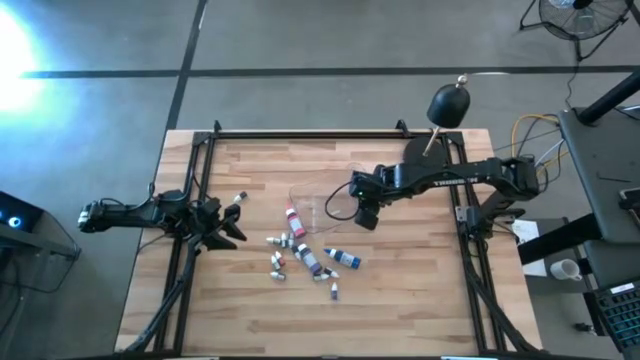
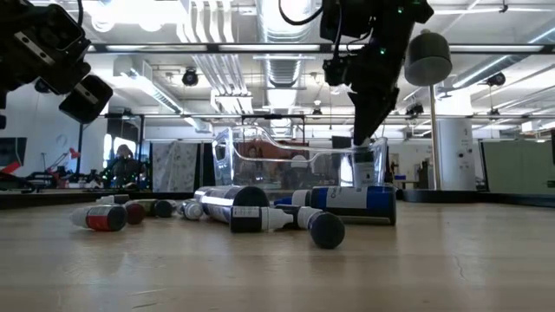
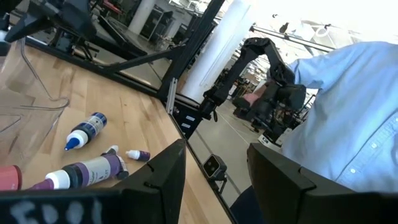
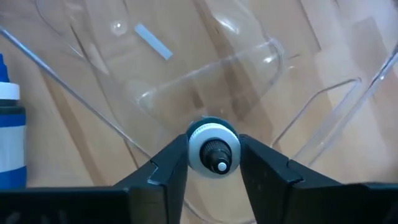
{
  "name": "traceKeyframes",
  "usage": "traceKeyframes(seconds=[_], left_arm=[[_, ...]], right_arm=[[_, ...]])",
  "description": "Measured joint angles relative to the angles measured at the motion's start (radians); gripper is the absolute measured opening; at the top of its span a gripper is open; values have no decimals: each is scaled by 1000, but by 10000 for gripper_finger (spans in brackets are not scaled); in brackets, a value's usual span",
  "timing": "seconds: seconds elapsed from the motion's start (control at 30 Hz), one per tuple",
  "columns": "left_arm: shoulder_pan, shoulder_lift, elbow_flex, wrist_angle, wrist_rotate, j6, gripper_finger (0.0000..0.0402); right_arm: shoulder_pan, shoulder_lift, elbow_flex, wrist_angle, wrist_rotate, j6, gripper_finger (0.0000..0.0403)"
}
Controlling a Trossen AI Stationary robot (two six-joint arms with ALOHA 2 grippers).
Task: Pick & Place food coloring
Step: Put the big black food coloring bottle into the transparent bin, then put the big blue food coloring bottle into the transparent bin
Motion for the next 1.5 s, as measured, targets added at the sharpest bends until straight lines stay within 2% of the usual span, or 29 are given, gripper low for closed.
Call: traceKeyframes(seconds=[0.3, 0.43, 0.6, 0.77, 0.87, 1.0, 1.27, 1.5], left_arm=[[0, 0, 0, 0, 0, 0, 147], [0, 0, 0, 0, 0, 0, 147], [0, 0, 0, 0, 0, 0, 147], [0, 0, 0, 0, 0, 0, 147], [0, 0, 0, 0, 0, 0, 147], [0, 0, 0, 0, 0, 0, 147], [0, 0, 0, 0, 0, 0, 147], [0, 0, 0, 0, 0, 0, 147]], right_arm=[[9, -90, -24, -2, -27, 2, 215], [79, -171, -14, 3, -29, -97, 238], [204, -192, -95, -5, -167, -114, 246], [323, -127, -150, 97, -192, 69, 241], [369, -64, -143, 193, -190, 111, 235], [386, 56, -66, 216, -166, 154, 229], [382, 274, 116, 242, -30, 170, 228], [370, 406, 244, 238, -18, 217, 228]])
